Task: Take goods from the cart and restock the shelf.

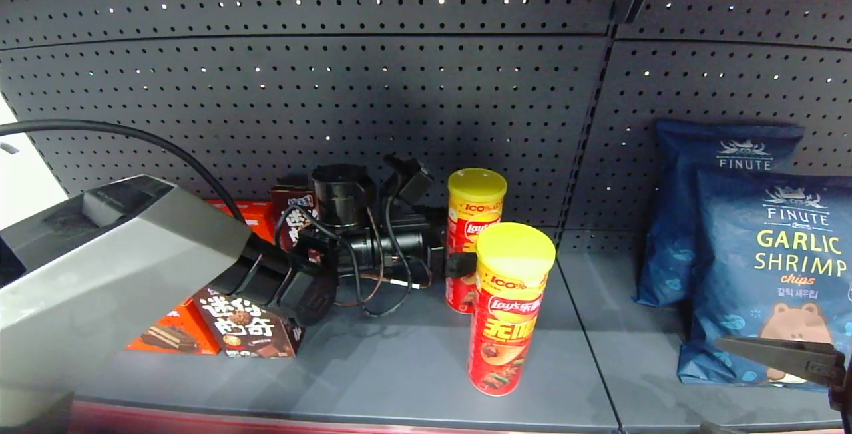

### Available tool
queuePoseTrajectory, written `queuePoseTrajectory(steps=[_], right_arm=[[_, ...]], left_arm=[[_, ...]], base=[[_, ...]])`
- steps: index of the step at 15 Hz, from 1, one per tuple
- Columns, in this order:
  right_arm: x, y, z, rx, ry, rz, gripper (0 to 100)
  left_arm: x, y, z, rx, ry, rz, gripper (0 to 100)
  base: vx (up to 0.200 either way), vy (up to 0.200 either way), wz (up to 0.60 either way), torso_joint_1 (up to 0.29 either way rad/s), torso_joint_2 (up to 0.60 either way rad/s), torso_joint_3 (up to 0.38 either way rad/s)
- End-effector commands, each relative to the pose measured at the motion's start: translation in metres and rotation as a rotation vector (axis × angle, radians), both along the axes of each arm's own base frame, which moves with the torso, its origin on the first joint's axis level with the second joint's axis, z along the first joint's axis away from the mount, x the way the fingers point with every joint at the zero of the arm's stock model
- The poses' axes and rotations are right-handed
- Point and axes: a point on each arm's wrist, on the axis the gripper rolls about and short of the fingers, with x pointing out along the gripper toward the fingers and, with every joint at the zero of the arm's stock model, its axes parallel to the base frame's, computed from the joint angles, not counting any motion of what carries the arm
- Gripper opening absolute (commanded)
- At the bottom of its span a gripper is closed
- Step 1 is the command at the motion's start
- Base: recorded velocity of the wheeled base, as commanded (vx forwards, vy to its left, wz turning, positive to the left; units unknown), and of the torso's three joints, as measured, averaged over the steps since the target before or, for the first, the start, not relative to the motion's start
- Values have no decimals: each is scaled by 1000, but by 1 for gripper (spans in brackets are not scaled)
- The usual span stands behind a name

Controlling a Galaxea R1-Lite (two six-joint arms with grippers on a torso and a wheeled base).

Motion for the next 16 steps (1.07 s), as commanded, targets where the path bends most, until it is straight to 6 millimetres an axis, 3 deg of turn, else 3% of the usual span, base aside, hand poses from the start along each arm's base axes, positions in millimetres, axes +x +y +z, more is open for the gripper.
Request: queuePoseTrajectory(steps=[1,10,16], right_arm=[[2,2,-2,-10,16,1,100],[-2,-5,-21,-34,66,-39,100],[-4,-7,-28,-43,83,-39,100]], left_arm=[[-11,12,13,-6,-13,15,100],[-41,31,38,-13,-32,30,100],[-66,70,46,-2,-14,111,100]], base=[[0,0,0,0,0,0],[0,0,0,0,0,0],[0,0,0,0,0,0]])
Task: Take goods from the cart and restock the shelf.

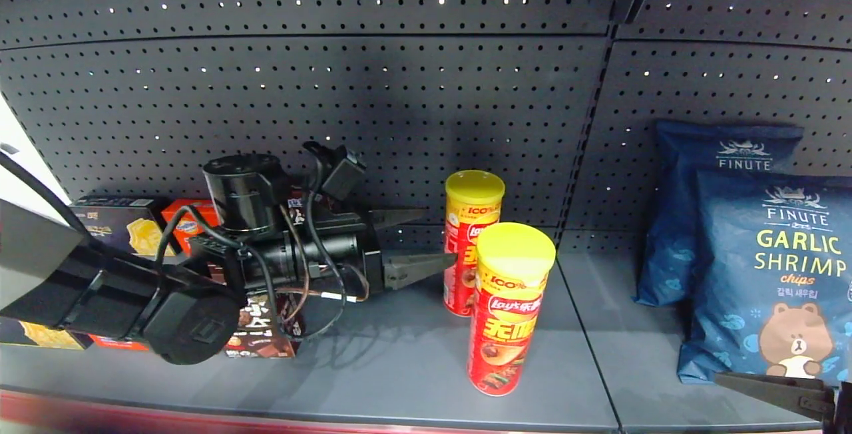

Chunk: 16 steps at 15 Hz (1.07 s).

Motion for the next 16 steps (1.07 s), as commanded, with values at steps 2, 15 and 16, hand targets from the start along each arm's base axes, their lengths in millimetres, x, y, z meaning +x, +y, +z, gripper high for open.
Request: queuePoseTrajectory(steps=[2,15,16], right_arm=[[-1,0,-2,-2,5,7,100],[3,2,-2,-11,19,4,100],[5,3,-1,-12,21,3,100]], left_arm=[[-10,14,9,-6,-15,33,100],[-23,-23,-8,228,27,370,100],[-21,-27,-8,225,23,365,100]], base=[[0,0,0,0,0,0],[0,0,0,0,0,0],[0,0,0,0,0,0]])
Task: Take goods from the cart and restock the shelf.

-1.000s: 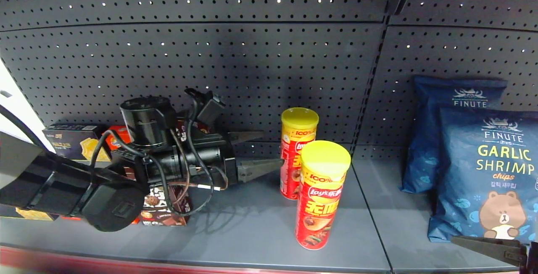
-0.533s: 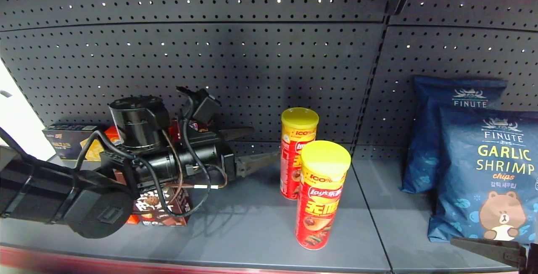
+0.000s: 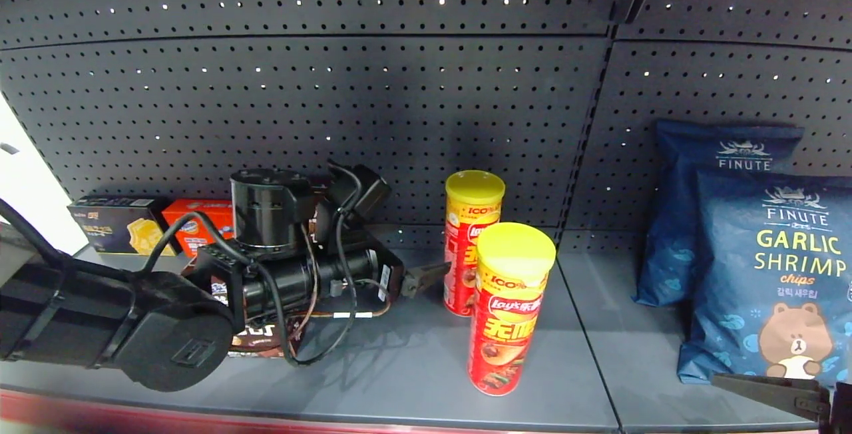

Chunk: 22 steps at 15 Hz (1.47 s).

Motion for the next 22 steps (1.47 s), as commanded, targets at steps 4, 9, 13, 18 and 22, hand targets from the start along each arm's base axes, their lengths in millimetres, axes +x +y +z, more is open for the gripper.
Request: queuePoseTrajectory(steps=[4,9,13,18,22], right_arm=[[4,2,-1,-9,15,-2,100],[4,2,-1,-9,15,-2,100],[4,2,-2,-11,19,-2,100],[3,1,-4,-13,22,-2,100],[3,1,-4,-13,22,-2,100]], left_arm=[[17,-13,-3,-4,-8,-9,100],[31,-20,-11,6,-11,19,100],[33,-17,-12,8,-9,30,100],[37,-10,-12,13,-12,66,100],[39,-5,-11,30,-28,83,100]], base=[[0,0,0,0,0,0],[0,0,0,0,0,0],[0,0,0,0,0,0],[0,0,0,0,0,0],[0,0,0,0,0,0]])
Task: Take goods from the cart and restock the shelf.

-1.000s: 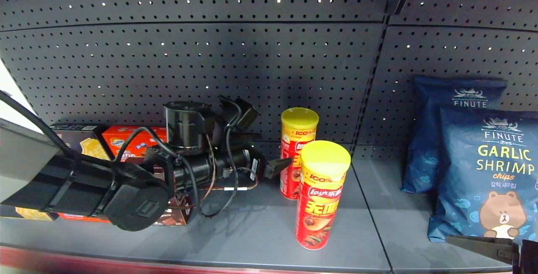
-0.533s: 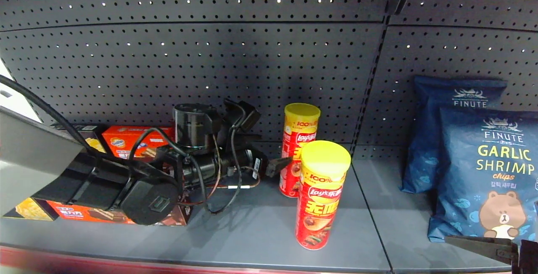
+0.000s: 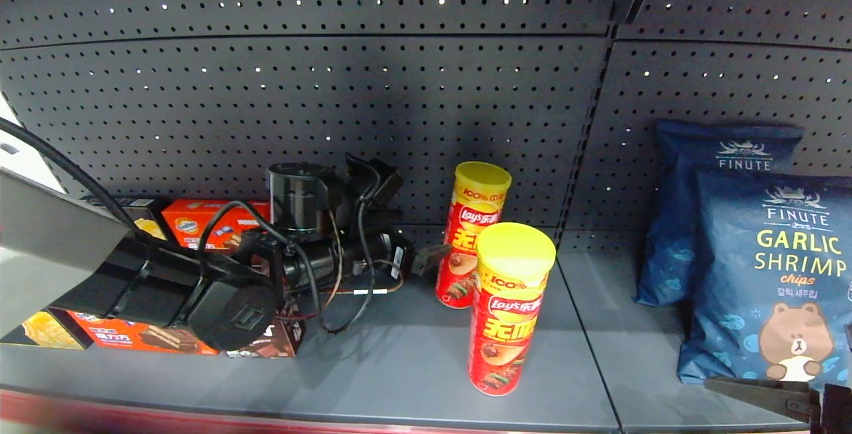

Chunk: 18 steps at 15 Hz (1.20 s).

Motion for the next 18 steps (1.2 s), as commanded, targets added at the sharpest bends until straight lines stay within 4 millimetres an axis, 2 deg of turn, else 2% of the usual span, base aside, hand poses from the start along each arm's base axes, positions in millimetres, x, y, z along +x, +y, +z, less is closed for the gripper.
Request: queuePoseTrajectory(steps=[1,6,12,16,18], right_arm=[[0,0,0,1,-2,1,100],[-1,0,1,2,-5,-2,100],[-1,0,1,2,-5,-2,100],[1,1,4,4,-11,0,100],[9,6,13,7,-22,-3,100]], left_arm=[[0,1,-1,1,2,2,100],[-2,2,0,1,2,5,100],[-9,5,16,-12,-37,16,100],[-24,12,31,-25,-66,22,100],[-34,18,36,-26,-74,34,100]], base=[[0,0,0,0,0,0],[0,0,0,0,0,0],[0,0,0,0,0,0],[0,0,0,0,0,0],[0,0,0,0,0,0]])
